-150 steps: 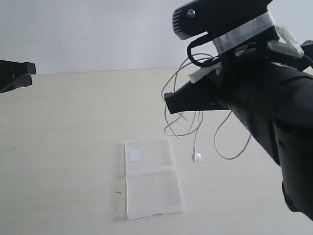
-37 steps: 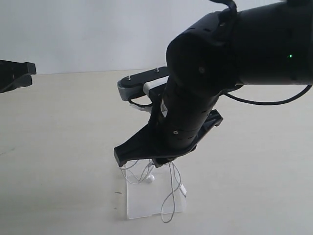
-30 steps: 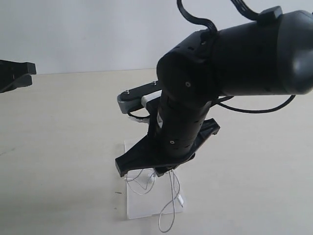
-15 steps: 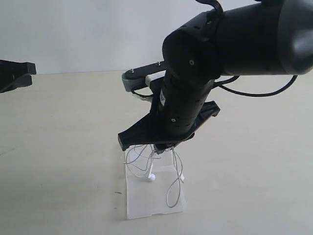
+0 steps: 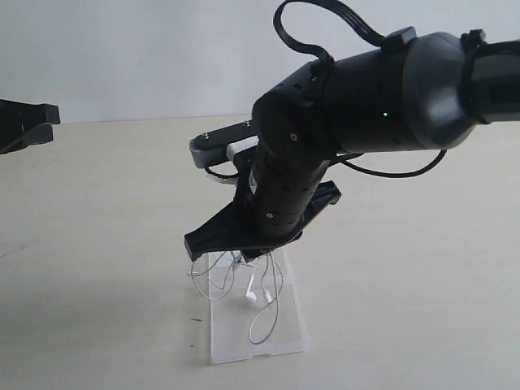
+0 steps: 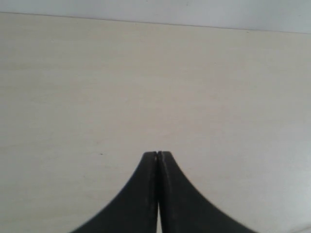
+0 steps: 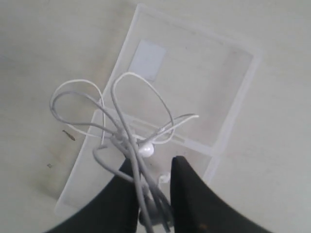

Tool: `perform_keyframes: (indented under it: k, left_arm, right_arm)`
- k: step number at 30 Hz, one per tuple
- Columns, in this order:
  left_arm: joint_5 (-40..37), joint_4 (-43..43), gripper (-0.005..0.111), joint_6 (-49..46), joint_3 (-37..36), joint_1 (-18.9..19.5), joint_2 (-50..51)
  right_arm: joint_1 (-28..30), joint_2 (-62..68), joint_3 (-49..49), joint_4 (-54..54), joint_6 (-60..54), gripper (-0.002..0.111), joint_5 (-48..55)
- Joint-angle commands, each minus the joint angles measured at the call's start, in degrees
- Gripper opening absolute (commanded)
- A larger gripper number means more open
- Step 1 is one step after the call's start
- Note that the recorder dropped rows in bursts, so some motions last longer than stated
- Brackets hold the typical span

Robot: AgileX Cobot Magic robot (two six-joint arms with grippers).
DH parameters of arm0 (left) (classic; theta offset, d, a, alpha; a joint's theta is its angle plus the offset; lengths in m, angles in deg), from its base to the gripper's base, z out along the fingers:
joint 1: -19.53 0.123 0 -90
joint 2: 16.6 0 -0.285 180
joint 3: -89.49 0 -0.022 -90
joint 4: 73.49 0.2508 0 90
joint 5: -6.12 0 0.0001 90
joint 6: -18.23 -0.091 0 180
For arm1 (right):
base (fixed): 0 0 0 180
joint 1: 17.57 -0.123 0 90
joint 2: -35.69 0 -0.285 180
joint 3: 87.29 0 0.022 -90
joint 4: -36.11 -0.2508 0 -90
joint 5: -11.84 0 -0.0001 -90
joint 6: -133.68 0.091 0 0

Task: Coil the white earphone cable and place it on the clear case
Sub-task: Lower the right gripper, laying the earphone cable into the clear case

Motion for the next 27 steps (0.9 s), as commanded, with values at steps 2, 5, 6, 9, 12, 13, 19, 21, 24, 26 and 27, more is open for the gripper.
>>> perform_keyframes:
  k: [2, 5, 6, 9, 12, 13, 19, 21, 24, 26, 27]
  left_arm:
    - [0.1, -0.1, 0.000, -0.3, -0.1, 0.1, -0.5]
    - [0.1, -0.1, 0.000, -0.3, -0.1, 0.1, -0.5]
    - [0.1, -0.1, 0.000, -0.3, -0.1, 0.1, -0.5]
    - [0.1, -0.1, 0.000, -0.3, -0.1, 0.1, -0.5]
    - [0.4, -0.1, 0.000, -0.3, -0.1, 0.1, -0.5]
    - [0.4, -0.1, 0.000, -0.3, -0.1, 0.1, -0.5]
    - [0.4, -0.1, 0.000, -0.3, -0.1, 0.1, -0.5]
    - [0.4, -0.1, 0.000, -0.3, -0.1, 0.1, -0.5]
    - [0.4, -0.1, 0.000, -0.3, -0.1, 0.1, -0.5]
    - [0.4, -0.1, 0.000, -0.3, -0.1, 0.1, -0.5]
    - [0.4, -0.1, 0.000, -0.3, -0.1, 0.1, -0.5]
  right_arm:
    - [0.3, 0.0, 0.4, 0.1, -0.5, 0.000, 6.5]
    - [0.3, 0.0, 0.4, -0.7, -0.8, 0.000, 9.3]
    - [0.3, 0.0, 0.3, -1.0, -0.9, 0.000, 9.1]
    - [0.2, 0.0, 0.3, -3.2, -2.4, 0.000, 8.0]
    - [0.2, 1.8, 0.3, -4.1, -3.4, 0.000, 6.5]
    - [0.2, 2.3, 0.4, -4.1, -3.4, 0.000, 6.5]
    - [0.2, 6.1, 0.4, -4.2, -3.9, 0.000, 5.9]
    - [0.2, 7.1, 1.2, -4.5, -4.2, 0.000, 5.9]
    - [0.2, 8.9, 4.9, -5.7, -6.1, 0.000, 7.7]
    - [0.2, 10.2, 8.1, -5.7, -6.2, 0.000, 9.8]
    - [0.2, 10.9, 9.2, -5.7, -6.2, 0.000, 11.2]
